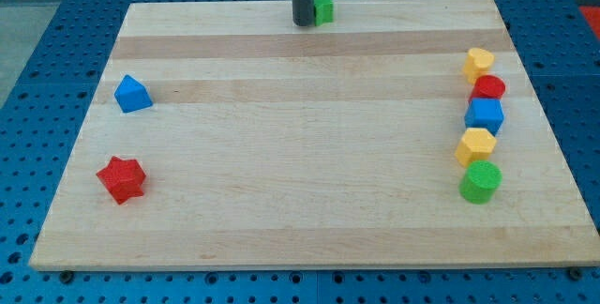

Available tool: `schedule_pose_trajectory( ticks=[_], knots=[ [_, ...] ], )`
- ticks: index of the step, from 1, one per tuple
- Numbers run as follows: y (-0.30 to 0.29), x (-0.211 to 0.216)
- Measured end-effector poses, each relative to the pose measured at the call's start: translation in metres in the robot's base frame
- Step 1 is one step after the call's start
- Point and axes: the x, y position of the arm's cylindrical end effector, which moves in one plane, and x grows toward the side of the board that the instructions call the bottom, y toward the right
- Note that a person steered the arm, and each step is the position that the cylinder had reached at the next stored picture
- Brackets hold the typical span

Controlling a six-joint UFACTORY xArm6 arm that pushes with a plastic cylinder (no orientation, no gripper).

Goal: Push the green star into the yellow heart

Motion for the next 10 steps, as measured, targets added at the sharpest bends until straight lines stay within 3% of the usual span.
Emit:
schedule_pose_trajectory(
  ticks=[1,2,3,4,6,7,10],
  knots=[
    [-0.008,-0.018],
    [0.023,-0.042],
    [0.046,-0.029],
    [0.088,0.018],
    [0.025,0.058],
    [0.083,0.066],
    [0.159,0.041]
  ],
)
